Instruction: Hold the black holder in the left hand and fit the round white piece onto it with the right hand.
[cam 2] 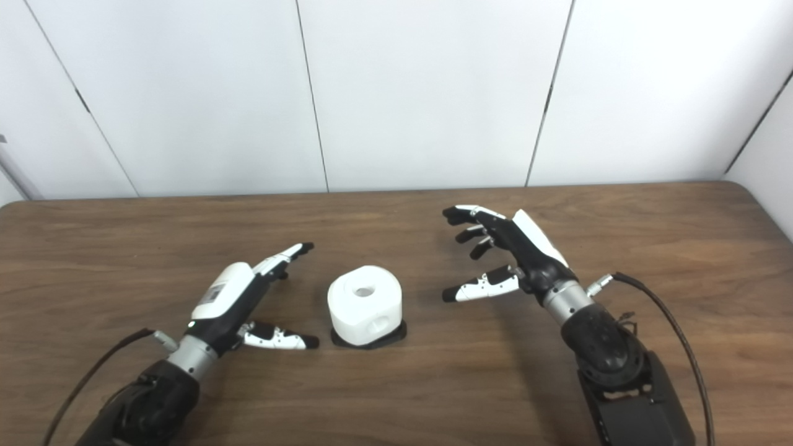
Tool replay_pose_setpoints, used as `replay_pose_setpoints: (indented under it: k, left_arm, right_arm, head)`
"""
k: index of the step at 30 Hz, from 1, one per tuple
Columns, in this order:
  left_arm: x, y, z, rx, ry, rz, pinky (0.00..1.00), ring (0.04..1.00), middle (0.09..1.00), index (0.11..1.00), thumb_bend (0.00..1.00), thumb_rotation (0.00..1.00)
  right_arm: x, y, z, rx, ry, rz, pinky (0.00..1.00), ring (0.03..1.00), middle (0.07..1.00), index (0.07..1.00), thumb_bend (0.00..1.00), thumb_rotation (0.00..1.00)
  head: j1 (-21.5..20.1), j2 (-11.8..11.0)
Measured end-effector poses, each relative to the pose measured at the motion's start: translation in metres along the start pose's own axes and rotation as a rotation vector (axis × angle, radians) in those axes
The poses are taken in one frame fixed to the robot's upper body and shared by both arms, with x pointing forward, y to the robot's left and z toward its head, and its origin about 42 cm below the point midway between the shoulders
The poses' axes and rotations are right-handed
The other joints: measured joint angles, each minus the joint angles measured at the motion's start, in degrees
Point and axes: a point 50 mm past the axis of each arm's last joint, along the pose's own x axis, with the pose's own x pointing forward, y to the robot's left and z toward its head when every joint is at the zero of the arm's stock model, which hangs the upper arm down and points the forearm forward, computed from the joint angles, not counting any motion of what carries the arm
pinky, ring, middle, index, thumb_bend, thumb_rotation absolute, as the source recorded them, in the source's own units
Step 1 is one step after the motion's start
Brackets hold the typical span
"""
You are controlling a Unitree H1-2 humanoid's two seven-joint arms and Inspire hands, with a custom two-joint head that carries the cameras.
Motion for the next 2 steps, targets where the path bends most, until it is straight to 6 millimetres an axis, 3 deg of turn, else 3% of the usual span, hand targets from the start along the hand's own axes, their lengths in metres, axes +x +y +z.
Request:
replay_pose_setpoints:
  k: [2]
  left_arm:
    - [-0.0029, -0.0052, -0.0016, -0.1, 0.022, 0.067, 0.65, 0.774, 0.822, 0.81, 0.61, 0.0]
  right_arm:
    - [0.0001, 0.0005, -0.0014, 0.004, 0.004, -0.019, 0.54, 0.696, 0.785, 0.775, 0.74, 0.01]
  head:
    - [0.0, 0.0]
